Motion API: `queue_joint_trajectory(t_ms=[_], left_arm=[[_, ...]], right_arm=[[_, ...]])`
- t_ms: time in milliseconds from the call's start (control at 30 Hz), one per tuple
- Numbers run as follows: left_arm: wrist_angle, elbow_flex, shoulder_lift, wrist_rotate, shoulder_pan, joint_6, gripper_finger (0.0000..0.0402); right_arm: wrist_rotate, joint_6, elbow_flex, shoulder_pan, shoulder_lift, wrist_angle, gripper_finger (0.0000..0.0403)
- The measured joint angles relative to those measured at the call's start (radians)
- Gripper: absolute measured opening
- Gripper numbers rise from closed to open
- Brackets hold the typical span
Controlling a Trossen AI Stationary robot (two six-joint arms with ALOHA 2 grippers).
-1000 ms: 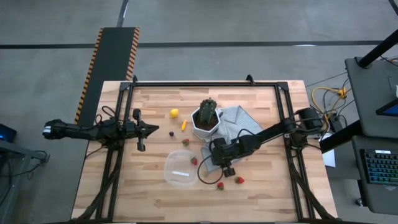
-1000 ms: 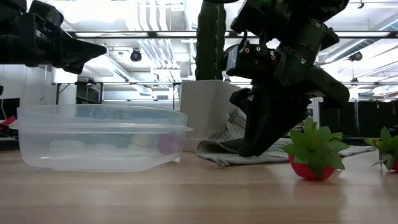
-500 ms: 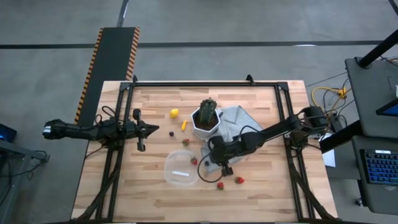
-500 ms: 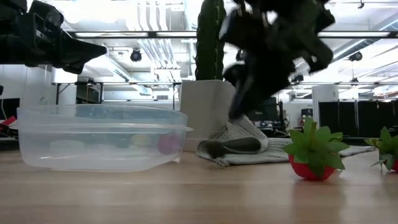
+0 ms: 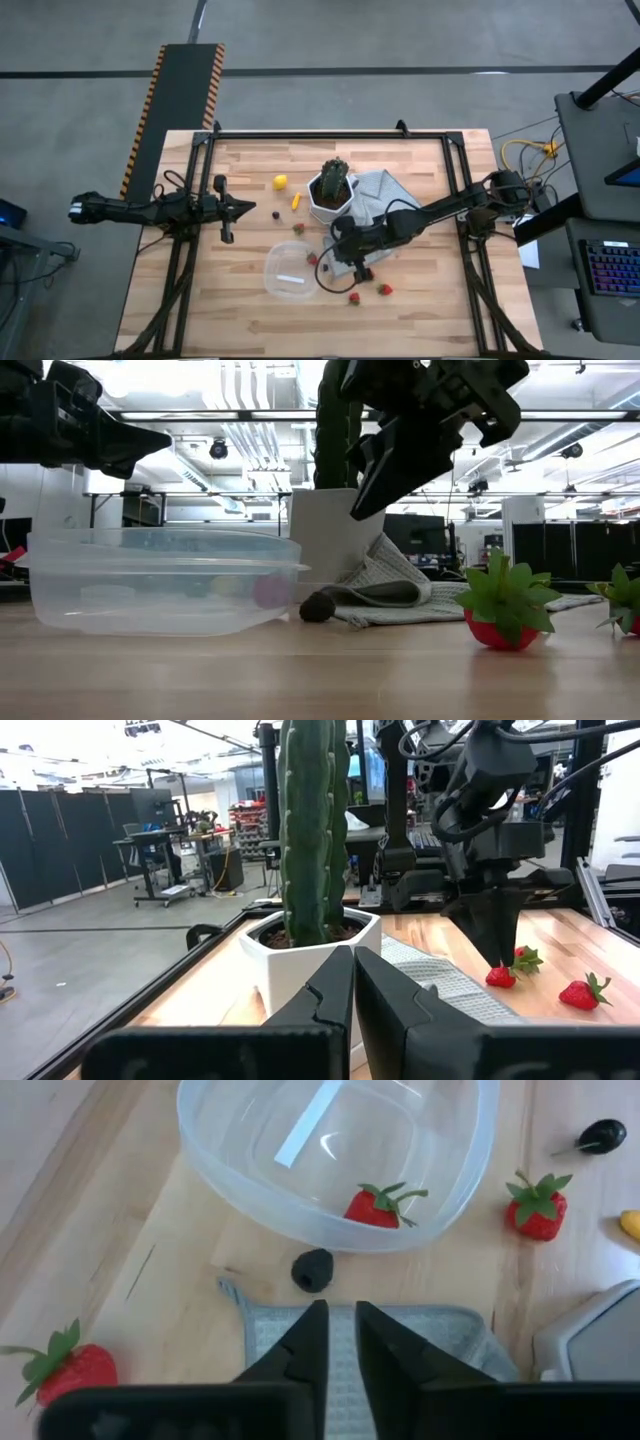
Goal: Pick and placing Produce into tupperware
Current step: Put the blackberry into the transparent plastic container
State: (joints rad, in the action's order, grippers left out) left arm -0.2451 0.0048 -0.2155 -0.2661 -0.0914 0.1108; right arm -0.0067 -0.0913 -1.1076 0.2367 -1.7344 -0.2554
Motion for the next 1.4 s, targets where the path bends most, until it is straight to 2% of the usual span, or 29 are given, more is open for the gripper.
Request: queue_joint_trajectory(t_ms=[300, 467, 900, 1400], left_arm=[[0.0, 0.0, -0.003, 0.0, 0.0, -0.001, 0.0], [0.0, 0.0, -0.004, 0.0, 0.0, -0.001, 0.0], [0.0, 0.0, -0.004, 0.0, -0.001, -0.001, 0.0], [0.0, 0.0, -0.004, 0.0, -0.001, -0.001, 0.0]], right_arm=[[0.003, 0.087, 0.012, 0.01, -0.059, 0.13, 0.0178], [0.008, 0.132, -0.003, 0.013, -0.137, 0.138, 0.022], [0.027, 0.202, -0.017, 0.021, -0.23, 0.193, 0.0231], [0.036, 0.238, -0.052, 0.032, -0.244, 0.209, 0.0231]])
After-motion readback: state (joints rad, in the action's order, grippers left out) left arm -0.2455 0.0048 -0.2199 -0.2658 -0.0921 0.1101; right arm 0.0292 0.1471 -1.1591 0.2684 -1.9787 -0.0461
